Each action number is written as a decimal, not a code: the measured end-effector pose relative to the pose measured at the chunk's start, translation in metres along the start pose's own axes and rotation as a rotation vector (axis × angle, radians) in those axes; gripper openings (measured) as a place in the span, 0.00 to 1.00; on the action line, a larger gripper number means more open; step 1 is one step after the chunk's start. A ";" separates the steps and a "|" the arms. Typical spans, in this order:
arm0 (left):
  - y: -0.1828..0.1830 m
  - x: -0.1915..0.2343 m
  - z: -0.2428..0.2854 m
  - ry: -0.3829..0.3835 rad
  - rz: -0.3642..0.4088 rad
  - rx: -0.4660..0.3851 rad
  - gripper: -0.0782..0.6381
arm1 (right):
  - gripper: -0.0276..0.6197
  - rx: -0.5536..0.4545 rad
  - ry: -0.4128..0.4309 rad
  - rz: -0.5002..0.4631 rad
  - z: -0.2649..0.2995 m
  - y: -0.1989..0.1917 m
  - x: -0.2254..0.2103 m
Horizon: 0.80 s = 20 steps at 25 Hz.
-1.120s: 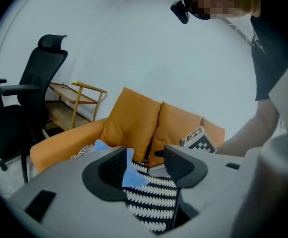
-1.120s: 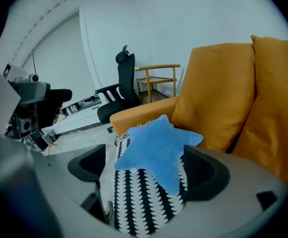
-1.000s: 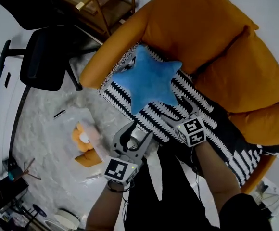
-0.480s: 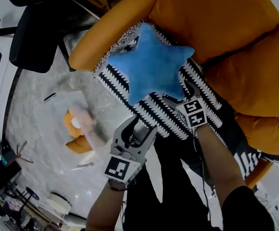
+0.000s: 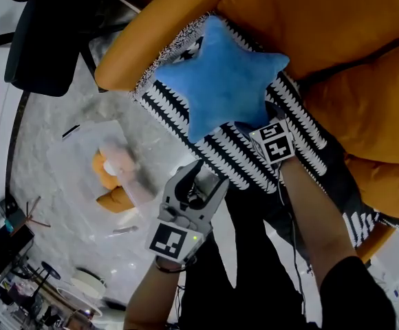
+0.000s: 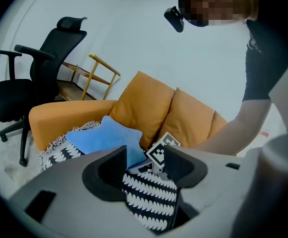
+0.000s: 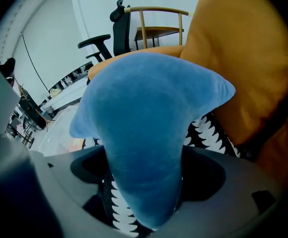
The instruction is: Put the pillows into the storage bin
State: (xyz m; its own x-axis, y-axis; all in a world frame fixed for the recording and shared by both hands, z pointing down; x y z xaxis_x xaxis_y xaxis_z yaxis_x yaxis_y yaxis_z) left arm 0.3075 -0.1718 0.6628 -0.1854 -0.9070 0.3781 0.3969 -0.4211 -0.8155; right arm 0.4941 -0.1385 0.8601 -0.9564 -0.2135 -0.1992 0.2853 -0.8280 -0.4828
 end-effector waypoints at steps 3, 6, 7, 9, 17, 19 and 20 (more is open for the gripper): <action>0.003 -0.001 -0.008 -0.003 0.000 -0.008 0.42 | 0.67 0.017 -0.020 0.000 -0.005 -0.001 0.004; 0.004 -0.004 -0.017 -0.003 0.010 -0.013 0.42 | 0.58 -0.005 -0.046 -0.013 -0.012 0.004 0.012; 0.004 -0.004 -0.019 -0.002 0.012 -0.015 0.42 | 0.55 -0.017 -0.052 -0.015 -0.014 0.009 0.016; 0.009 -0.005 -0.025 0.001 0.015 -0.020 0.42 | 0.51 -0.031 -0.055 -0.016 -0.022 0.020 0.022; 0.043 -0.008 -0.051 0.002 0.043 -0.070 0.42 | 0.44 -0.004 -0.057 -0.024 -0.069 0.032 0.037; 0.051 -0.009 -0.059 0.001 0.049 -0.083 0.42 | 0.43 -0.015 -0.059 -0.018 -0.086 0.030 0.045; 0.054 -0.011 -0.064 0.001 0.049 -0.089 0.42 | 0.43 -0.020 -0.059 -0.015 -0.095 0.030 0.051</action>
State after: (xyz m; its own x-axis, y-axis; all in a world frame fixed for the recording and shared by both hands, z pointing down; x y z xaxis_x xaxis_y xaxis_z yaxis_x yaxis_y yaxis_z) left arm 0.2735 -0.1849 0.5867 -0.1689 -0.9265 0.3363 0.3243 -0.3745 -0.8687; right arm 0.4603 -0.1250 0.7544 -0.9624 -0.2318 -0.1418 0.2717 -0.8209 -0.5023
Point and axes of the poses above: the fingertips, and each gripper's own axes: z forward along the fingers, x to its left, y out of its top, the point moved 5 cm from there along -z, backward along the fingers, and after that the axes turned 5 degrees about z, right-handed, at the moved point
